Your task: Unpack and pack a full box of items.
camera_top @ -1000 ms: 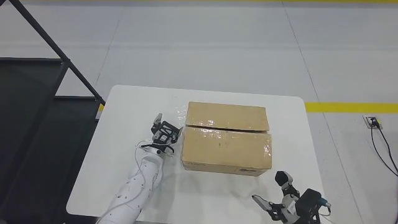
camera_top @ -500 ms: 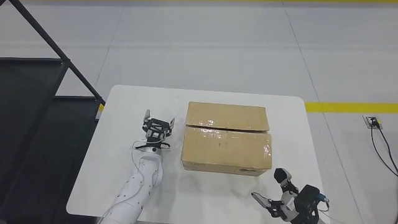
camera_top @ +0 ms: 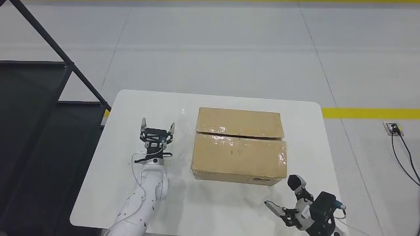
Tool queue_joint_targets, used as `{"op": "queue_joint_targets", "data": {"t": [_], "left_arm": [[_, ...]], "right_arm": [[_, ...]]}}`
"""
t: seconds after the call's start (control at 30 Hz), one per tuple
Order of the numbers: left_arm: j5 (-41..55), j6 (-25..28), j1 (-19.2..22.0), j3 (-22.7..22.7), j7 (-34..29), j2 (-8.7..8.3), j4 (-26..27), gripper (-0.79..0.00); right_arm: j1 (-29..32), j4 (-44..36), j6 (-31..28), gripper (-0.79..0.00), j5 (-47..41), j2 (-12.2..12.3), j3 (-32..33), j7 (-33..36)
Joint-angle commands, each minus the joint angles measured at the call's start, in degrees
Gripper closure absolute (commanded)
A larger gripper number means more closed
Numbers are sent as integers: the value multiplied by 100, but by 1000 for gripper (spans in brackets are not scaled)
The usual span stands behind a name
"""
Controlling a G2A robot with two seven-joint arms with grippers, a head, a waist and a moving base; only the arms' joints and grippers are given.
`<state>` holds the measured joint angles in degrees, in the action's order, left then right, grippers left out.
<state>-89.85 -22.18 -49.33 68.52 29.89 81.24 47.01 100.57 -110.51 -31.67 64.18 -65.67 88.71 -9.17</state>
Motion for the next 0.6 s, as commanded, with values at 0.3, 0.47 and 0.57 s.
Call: {"op": "queue_joint_targets", "data": {"t": [0.3, 0.47, 0.57], "left_arm": [[-731, 1011, -357, 8, 226, -161, -108, -785], [-914, 1325, -336, 2, 88, -199, -53, -785], [-1041, 1542, -299, -12, -39, -221, -1, -785]], "right_arm": [[-62, 102, -41, -785, -20, 6, -21, -19], [-77, 97, -46, -785, 9, 8, -50, -12], [-68, 88, -31, -785, 19, 8, -61, -20]]}}
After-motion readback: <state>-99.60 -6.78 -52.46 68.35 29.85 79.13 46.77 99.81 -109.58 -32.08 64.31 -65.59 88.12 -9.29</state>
